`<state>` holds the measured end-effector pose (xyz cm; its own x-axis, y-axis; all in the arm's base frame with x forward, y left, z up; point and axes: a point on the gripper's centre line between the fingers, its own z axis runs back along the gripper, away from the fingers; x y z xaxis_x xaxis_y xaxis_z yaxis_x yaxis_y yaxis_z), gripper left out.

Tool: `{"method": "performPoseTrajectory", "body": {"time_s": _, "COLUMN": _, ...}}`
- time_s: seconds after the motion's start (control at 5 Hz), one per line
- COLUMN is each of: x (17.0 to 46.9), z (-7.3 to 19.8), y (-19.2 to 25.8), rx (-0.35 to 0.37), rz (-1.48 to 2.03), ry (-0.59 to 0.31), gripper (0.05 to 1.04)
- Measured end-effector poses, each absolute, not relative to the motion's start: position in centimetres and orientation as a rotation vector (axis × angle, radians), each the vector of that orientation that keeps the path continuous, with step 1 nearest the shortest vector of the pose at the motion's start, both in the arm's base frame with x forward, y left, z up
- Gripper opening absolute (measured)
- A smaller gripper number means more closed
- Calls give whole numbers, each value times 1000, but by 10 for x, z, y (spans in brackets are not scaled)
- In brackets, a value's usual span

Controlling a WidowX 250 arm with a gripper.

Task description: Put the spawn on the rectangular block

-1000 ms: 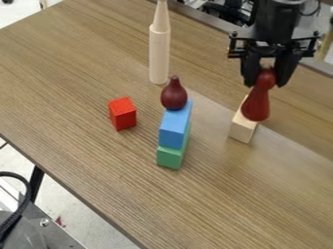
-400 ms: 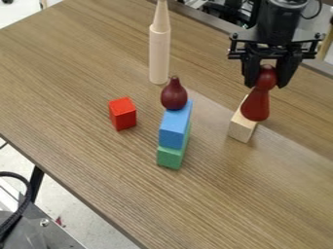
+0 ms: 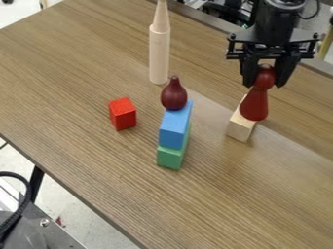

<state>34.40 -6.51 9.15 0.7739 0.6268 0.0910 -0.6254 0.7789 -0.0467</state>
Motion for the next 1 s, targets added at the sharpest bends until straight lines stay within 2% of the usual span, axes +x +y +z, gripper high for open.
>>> {"method": "performPoseTrajectory", "body": {"time_s": 0.2, "x": 343, "z": 89, "y": -60, "rx": -8, "rz": 684, "ry": -101, "gripper": 638}}
{"method": "performPoseTrajectory", "body": {"time_s": 0.4, "x": 341, "z": 81, "y": -53, "rx": 14, "rz": 691, "ry": -78, "gripper": 941}}
{"method": "performPoseTrajectory", "body": {"time_s": 0.6, "x": 340, "z": 82, "y": -52, "rx": 23, "rz": 690, "ry": -77, "gripper": 1003}}
{"method": "performPoseTrajectory", "body": {"time_s": 1.0, "x": 338, "z": 85, "y": -50, "rx": 41, "rz": 695, "ry": -70, "gripper": 1001}}
